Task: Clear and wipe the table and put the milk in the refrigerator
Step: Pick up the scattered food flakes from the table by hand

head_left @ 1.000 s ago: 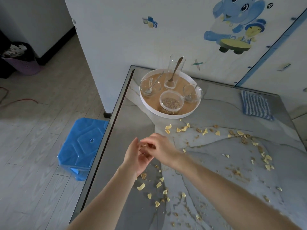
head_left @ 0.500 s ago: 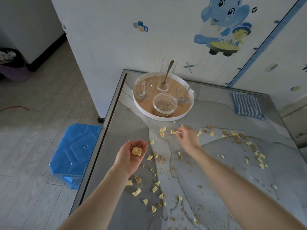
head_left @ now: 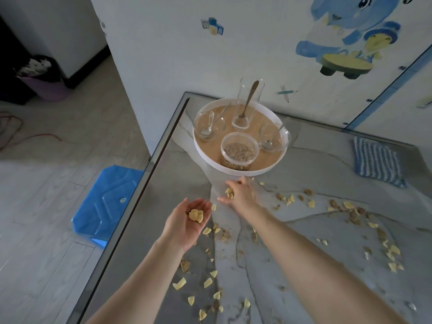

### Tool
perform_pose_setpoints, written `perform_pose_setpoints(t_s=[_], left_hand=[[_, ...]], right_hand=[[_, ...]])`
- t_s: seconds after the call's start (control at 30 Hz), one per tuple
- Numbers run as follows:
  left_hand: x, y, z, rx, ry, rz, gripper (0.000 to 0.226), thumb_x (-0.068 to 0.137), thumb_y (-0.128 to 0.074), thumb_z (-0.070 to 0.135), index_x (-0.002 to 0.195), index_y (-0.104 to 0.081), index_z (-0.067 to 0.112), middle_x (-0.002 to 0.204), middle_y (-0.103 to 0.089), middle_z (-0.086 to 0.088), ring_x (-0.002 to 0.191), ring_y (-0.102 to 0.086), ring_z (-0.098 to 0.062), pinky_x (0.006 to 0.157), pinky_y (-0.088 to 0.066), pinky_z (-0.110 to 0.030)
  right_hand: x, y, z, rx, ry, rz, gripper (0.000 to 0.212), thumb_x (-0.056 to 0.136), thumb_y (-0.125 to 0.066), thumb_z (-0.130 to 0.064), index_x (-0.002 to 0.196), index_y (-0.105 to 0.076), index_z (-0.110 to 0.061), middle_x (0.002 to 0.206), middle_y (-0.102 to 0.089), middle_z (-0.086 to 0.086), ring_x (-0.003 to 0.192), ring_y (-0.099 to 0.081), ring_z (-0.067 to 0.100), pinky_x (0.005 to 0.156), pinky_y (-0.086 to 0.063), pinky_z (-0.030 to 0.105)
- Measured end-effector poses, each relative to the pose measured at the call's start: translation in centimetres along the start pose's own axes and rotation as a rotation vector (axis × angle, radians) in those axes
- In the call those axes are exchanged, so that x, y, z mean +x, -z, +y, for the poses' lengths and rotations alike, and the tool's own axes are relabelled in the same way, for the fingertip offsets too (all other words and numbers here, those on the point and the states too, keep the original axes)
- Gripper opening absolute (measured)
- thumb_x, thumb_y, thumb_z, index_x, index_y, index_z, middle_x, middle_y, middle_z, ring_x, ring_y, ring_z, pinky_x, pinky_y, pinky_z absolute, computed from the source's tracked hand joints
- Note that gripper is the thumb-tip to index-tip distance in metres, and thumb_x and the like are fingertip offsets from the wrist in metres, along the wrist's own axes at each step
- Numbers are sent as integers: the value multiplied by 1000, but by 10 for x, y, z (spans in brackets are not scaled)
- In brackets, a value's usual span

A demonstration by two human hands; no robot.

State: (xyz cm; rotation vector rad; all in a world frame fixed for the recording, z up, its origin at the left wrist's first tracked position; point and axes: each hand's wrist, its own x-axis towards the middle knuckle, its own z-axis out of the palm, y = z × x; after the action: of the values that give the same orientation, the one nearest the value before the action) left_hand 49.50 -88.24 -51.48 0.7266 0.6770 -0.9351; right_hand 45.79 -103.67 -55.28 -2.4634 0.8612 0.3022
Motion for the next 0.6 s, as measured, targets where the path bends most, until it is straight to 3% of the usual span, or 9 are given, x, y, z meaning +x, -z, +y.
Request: perform_pose_setpoints(t_s=[0.13,0.3,0.37,0.47,0.53,0.6], left_hand=[[1,0,-3,-2,-3,9,36,100,-33,22,85,-54,-4,83,-58,-18,78,-58,-26,53,-57,-32],[1,6,-7,13,8,8,35,99,-35,24,86,-55,-2,85,-60,-17,79,-61,-25,58,-57,-30],[-1,5,-12,30,14,5,35,99,-36,25,87,-55,-2,86,-60,-17,78,-61,-25,60,-57,-29],[-6,1,-20,58,36,-9,39,99,-34,29,91,-56,-2,90,-61,-17,82,-60,-25,74,-54,-32],[-11,-1,-28,72,53,-32,41,99,-33,31,97,-57,-2,93,-62,-17,84,-60,-25,83,-48,-35],[-15,-2,-35,76,55,-69,41,99,-32,31,99,-58,-1,86,-65,-15,83,-60,-23,80,-50,-35]], right_hand=[[-1,-2,7,35,101,-14,28,88,-56,-21,115,-59,-13,119,-46,11,108,-51,26,88,-39,28],[-2,6,13,82,138,25,21,86,-59,-15,101,-67,-3,107,-62,17,98,-57,27,79,-40,27],[-8,14,9,222,113,69,19,85,-62,-15,95,-67,1,89,-67,13,80,-59,21,70,-40,26],[-29,29,-7,504,101,34,19,83,-65,-12,92,-65,5,71,-62,5,59,-56,15,68,-54,36],[-48,36,-21,542,163,-19,18,83,-65,-12,92,-66,3,72,-63,4,62,-57,14,71,-54,35],[-70,38,-34,433,241,-51,18,82,-65,-15,95,-68,-3,87,-68,9,77,-60,15,77,-48,28]])
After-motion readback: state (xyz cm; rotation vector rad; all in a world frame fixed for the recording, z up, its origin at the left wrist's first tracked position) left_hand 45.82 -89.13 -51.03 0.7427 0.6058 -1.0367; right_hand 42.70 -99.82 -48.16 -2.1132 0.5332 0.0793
